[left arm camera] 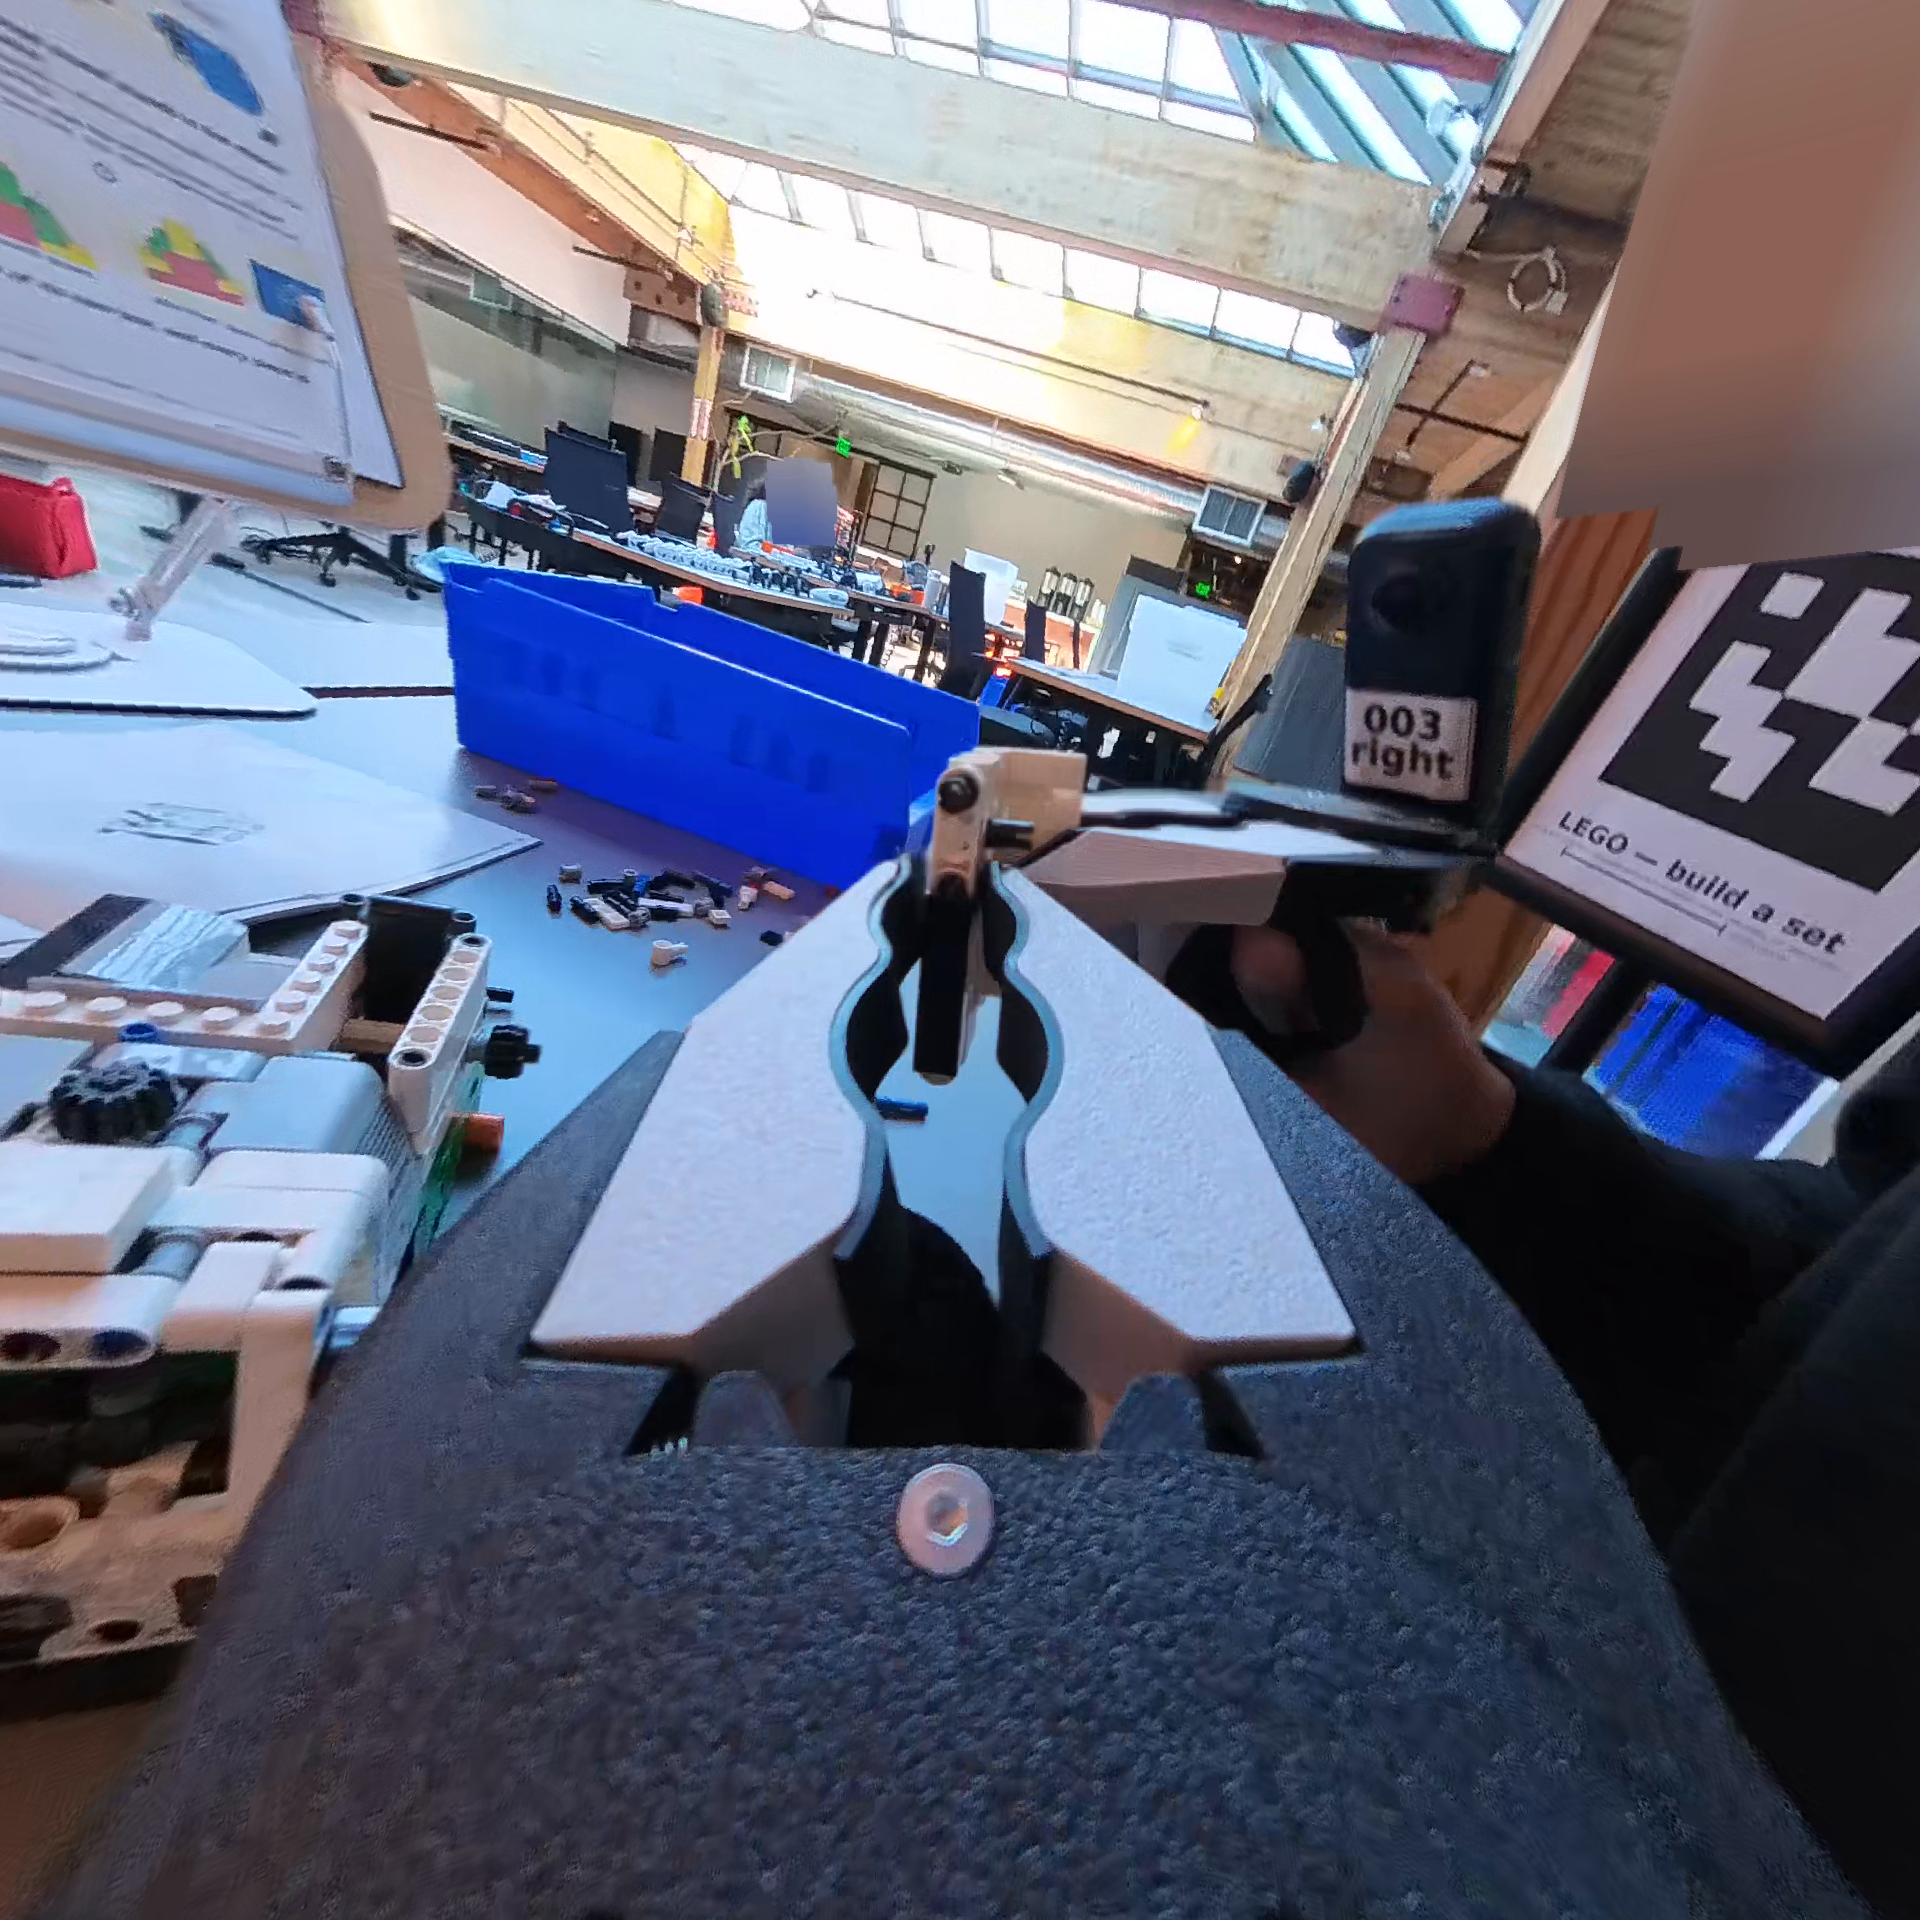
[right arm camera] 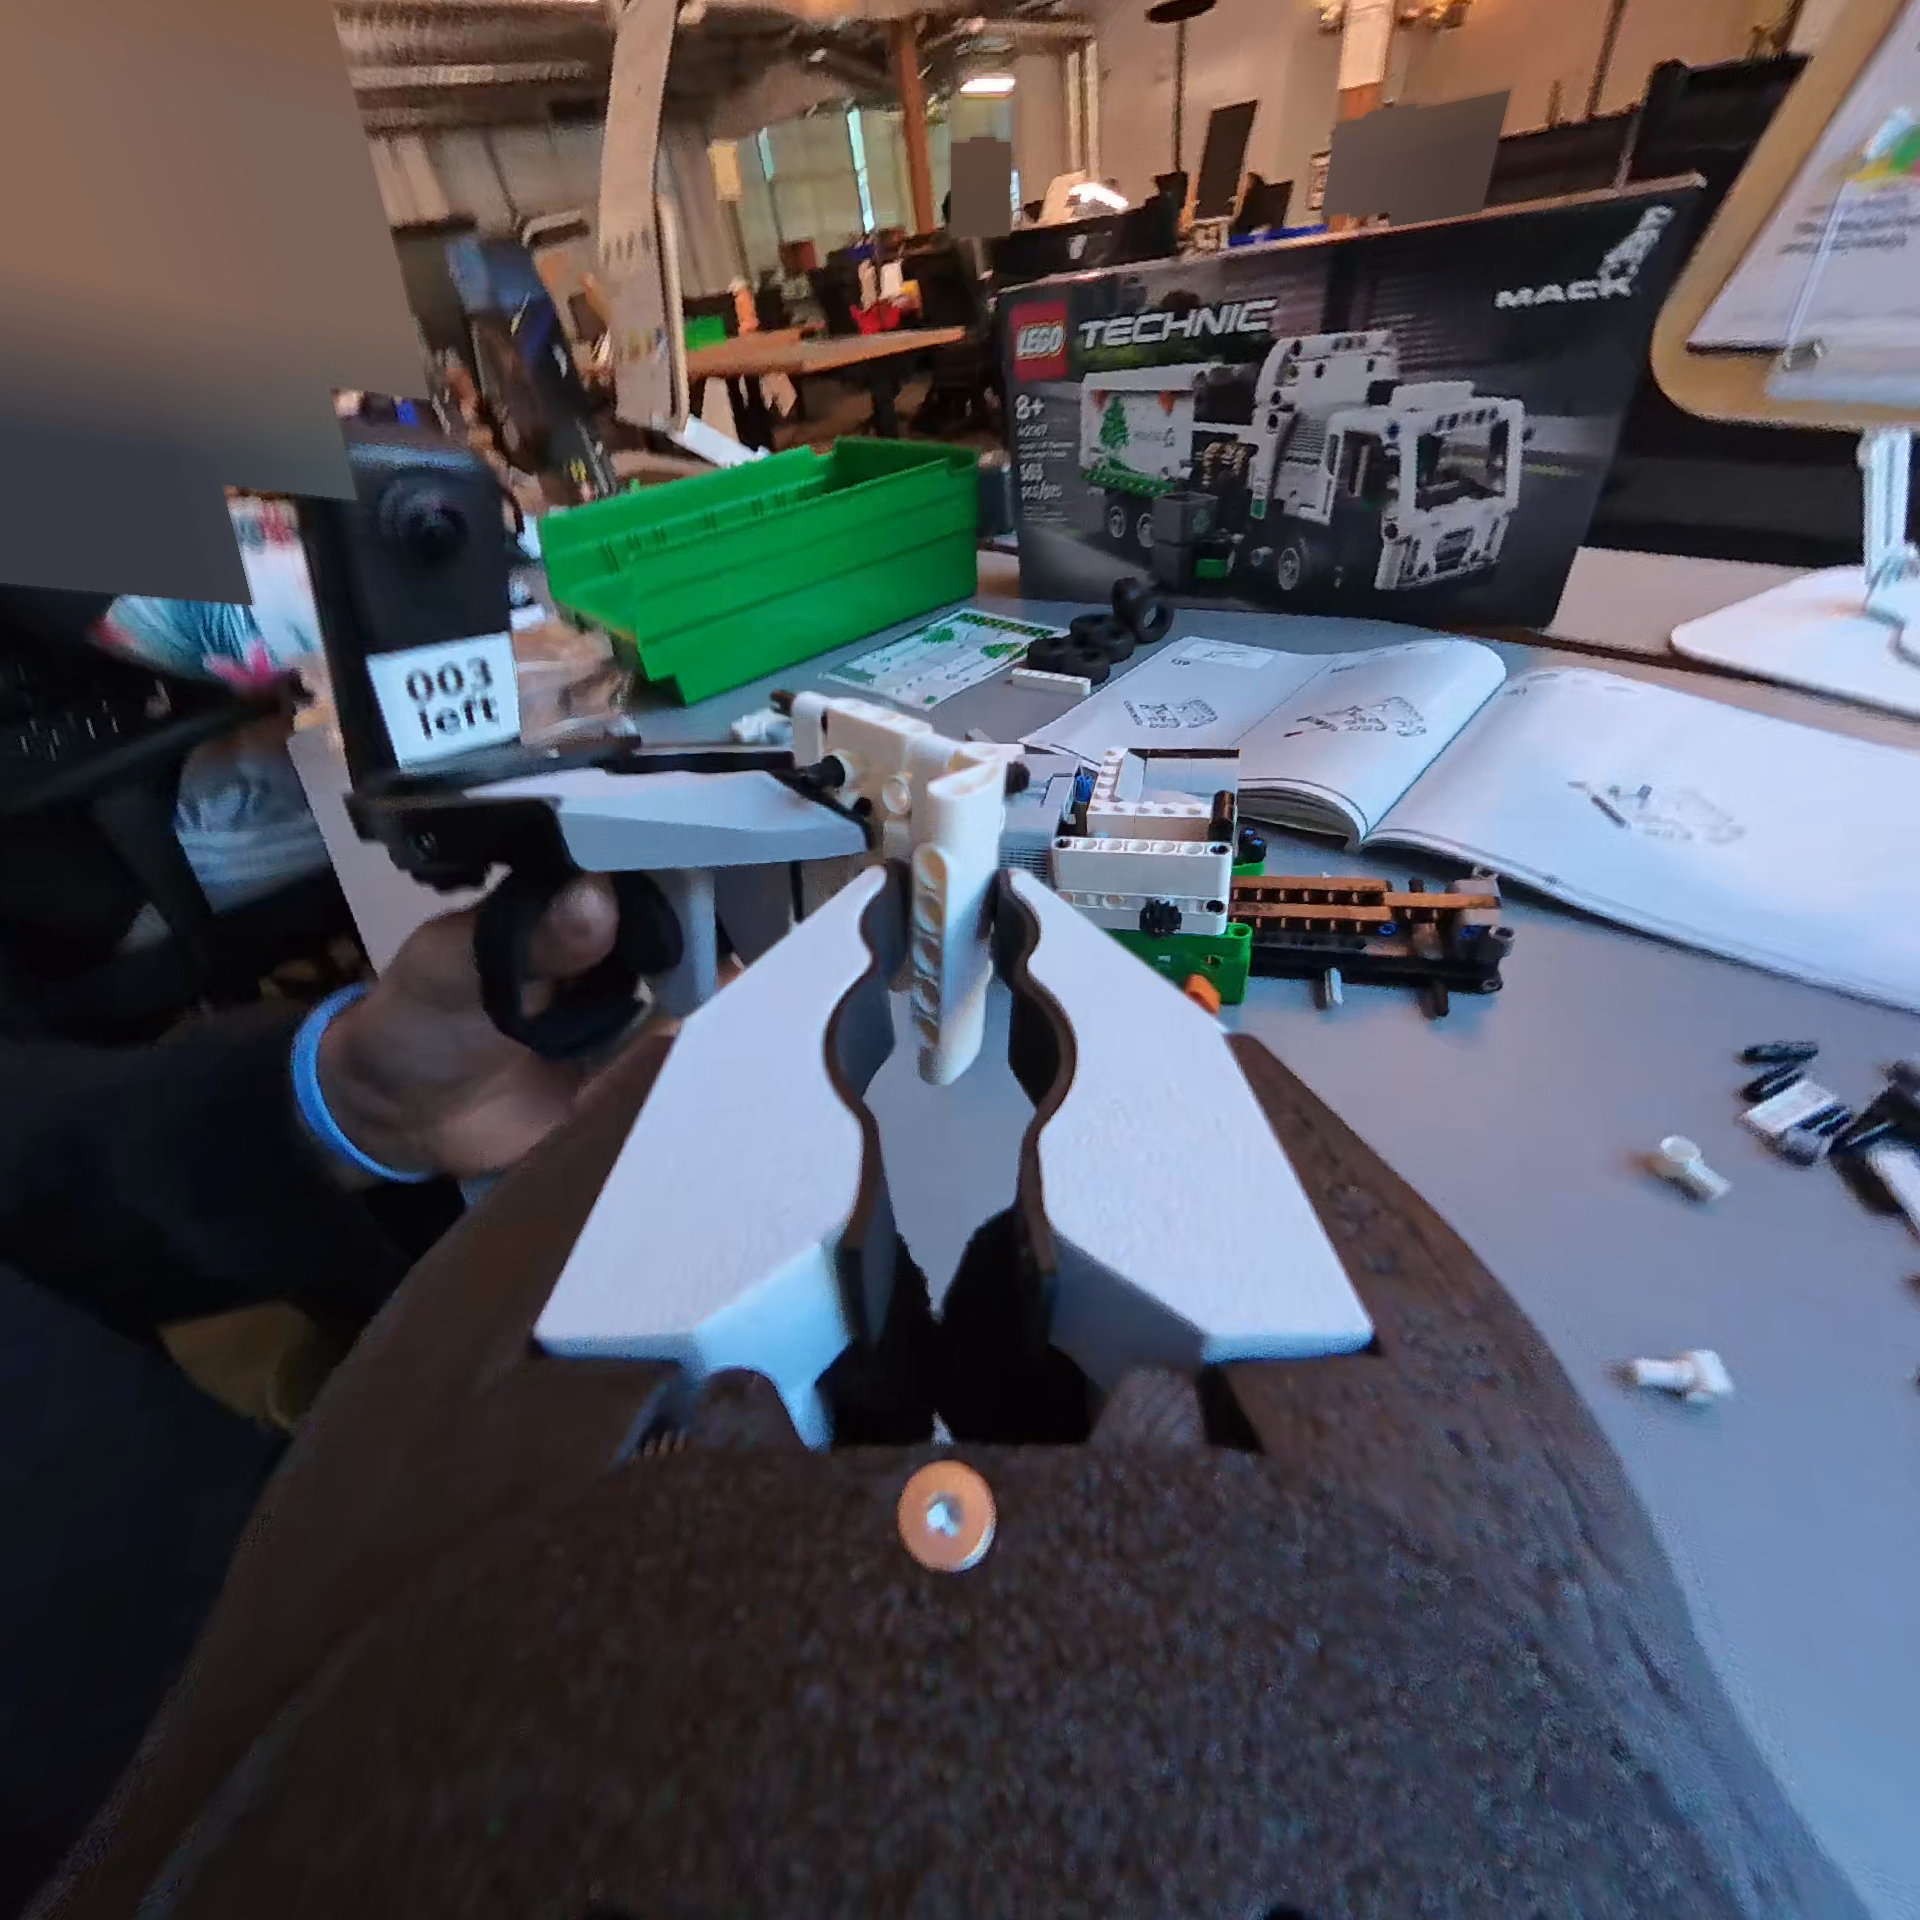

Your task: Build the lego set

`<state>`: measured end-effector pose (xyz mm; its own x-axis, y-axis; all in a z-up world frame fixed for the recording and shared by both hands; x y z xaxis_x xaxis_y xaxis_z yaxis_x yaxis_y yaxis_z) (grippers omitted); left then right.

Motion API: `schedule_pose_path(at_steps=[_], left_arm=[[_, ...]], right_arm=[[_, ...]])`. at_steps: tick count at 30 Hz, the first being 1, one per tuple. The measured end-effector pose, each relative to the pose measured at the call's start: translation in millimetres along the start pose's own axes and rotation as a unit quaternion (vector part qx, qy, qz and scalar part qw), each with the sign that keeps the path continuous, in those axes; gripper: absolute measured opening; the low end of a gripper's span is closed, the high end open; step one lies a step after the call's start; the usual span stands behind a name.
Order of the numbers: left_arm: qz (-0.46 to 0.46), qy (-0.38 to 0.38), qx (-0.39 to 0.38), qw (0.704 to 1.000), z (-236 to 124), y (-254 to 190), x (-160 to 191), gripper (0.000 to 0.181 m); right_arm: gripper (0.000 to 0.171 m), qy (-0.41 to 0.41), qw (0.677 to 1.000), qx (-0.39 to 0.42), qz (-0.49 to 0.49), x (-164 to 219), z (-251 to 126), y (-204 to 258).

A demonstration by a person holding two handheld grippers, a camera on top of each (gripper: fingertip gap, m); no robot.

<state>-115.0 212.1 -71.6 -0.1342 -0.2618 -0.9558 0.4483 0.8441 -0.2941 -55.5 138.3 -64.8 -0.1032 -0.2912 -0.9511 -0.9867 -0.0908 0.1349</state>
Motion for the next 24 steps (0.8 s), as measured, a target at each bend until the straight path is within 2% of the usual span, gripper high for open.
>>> schedule_pose_path(at_steps=[3, 6, 8, 13, 18, 24], left_arm=[[-0.018, -0.014, 0.004, 1.000, -1.5, 4.0, -2.1, 0.013], [-0.022, -0.006, 0.017, 1.000, 0.8, 2.4, -0.9, 0.018], [-0.018, 0.003, 0.022, 1.000, 2.3, 0.1, 0.8, 0.006], [-0.009, 0.003, 0.016, 1.000, 0.5, -0.4, 0.8, 0.005], [-0.007, 0.003, 0.021, 1.000, 1.3, -2.0, 1.0, 0.007], [0.016, 0.031, 0.019, 0.999, -0.4, -3.1, 3.6, 0.006]], right_arm=[[0.014, -0.016, 0.998, 0.006, 0.068, 4.8, 6.0, 3.7], [0.014, -0.035, 0.991, -0.029, 0.127, 4.4, 5.6, 3.2], [0.014, -0.020, 0.987, -0.063, 0.144, 7.1, 7.8, 5.4], [0.017, -0.010, 0.994, -0.047, 0.095, 8.9, 2.8, 5.6], [0.012, 0.001, 0.998, -0.020, 0.057, 9.4, 1.6, 7.7], [0.014, 0.028, 0.997, -0.044, 0.056, 9.2, -0.8, 8.8]])
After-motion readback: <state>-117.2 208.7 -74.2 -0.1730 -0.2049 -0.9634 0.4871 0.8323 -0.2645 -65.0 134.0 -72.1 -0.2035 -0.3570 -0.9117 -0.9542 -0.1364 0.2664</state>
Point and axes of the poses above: each gripper's, where its closed fingertips meet, z out along the fingers, x out of its underside, y = z × x across the jaws, the point moved 5 cm from there along -z, back along the fingers, and after that the axes turned 9 degrees about y, right-handed, at the moved point
